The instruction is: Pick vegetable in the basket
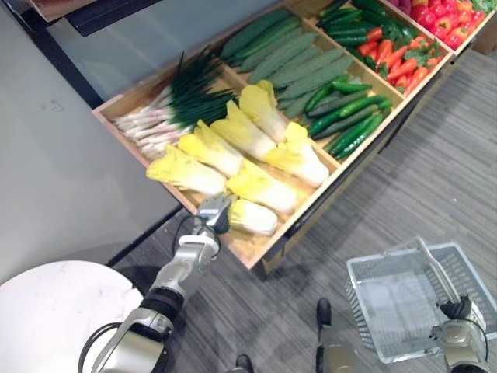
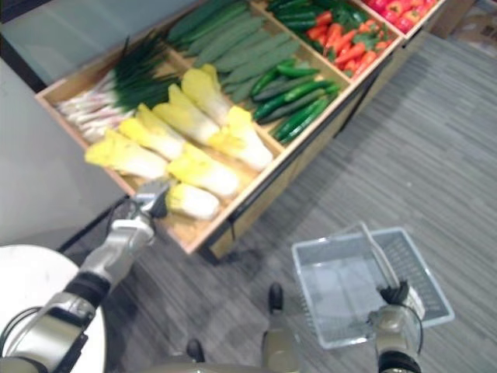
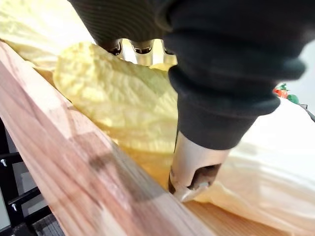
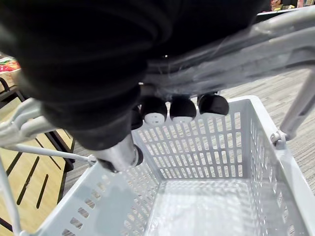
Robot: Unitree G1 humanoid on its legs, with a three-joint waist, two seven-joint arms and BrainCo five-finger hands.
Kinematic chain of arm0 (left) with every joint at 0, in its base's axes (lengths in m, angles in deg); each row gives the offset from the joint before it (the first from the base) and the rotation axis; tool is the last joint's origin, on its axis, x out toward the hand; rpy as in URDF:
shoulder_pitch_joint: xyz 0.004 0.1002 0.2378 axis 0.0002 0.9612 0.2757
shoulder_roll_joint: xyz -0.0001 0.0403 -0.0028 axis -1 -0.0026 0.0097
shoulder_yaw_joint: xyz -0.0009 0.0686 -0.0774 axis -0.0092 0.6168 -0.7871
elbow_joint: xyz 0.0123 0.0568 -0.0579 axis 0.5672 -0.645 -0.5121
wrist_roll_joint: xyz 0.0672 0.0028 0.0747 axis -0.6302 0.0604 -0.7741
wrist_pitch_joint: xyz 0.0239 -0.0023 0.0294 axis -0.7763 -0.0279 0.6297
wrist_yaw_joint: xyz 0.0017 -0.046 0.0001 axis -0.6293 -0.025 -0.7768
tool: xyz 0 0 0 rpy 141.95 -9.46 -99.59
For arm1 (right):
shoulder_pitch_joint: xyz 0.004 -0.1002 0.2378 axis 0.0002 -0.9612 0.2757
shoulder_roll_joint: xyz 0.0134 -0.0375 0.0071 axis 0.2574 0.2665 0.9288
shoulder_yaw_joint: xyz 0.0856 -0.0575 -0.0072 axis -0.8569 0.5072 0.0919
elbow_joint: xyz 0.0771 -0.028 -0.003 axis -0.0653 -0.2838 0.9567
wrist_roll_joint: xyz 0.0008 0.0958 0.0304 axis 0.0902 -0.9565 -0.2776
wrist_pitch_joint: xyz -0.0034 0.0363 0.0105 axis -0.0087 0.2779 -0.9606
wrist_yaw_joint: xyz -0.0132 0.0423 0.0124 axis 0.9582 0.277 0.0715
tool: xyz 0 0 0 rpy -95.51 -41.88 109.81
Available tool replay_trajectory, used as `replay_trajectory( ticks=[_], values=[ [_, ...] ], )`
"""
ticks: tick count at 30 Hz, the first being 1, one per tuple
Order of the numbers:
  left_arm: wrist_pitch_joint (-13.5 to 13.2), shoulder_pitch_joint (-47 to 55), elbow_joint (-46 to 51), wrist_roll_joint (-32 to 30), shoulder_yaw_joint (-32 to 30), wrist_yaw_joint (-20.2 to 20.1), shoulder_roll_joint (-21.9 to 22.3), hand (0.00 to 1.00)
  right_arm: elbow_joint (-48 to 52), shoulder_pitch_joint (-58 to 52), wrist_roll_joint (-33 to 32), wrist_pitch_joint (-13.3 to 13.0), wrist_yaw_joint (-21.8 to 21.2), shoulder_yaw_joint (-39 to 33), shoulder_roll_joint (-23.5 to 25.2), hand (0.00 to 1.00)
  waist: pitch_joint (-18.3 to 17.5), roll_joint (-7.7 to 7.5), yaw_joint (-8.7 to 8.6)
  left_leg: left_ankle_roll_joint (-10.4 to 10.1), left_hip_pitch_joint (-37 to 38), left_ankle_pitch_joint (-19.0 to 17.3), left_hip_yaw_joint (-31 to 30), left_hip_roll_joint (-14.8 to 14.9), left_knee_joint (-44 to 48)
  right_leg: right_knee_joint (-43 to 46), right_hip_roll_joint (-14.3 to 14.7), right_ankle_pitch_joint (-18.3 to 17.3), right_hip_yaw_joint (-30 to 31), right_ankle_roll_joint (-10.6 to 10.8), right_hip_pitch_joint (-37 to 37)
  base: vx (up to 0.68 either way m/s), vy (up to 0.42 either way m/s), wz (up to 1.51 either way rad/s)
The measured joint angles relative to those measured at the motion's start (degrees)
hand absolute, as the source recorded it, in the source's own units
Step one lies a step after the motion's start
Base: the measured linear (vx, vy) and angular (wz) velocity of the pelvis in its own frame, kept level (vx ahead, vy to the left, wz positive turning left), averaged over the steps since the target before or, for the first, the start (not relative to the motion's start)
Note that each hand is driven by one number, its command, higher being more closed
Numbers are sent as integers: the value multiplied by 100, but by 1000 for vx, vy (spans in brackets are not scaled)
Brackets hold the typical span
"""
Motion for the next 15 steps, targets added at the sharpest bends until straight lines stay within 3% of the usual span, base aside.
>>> replay_trajectory(
  ticks=[15],
  values=[
    [-21, -44, -195, 1, -1, -85, 47, 100, -7, 64, 10, 9, 1, -80, 1, 100, 12, -7, 9, -27, 234, -16, 19, 76, -97, -2, 88, -13, -6, -10, 180, 25, -5, -1]
  ],
)
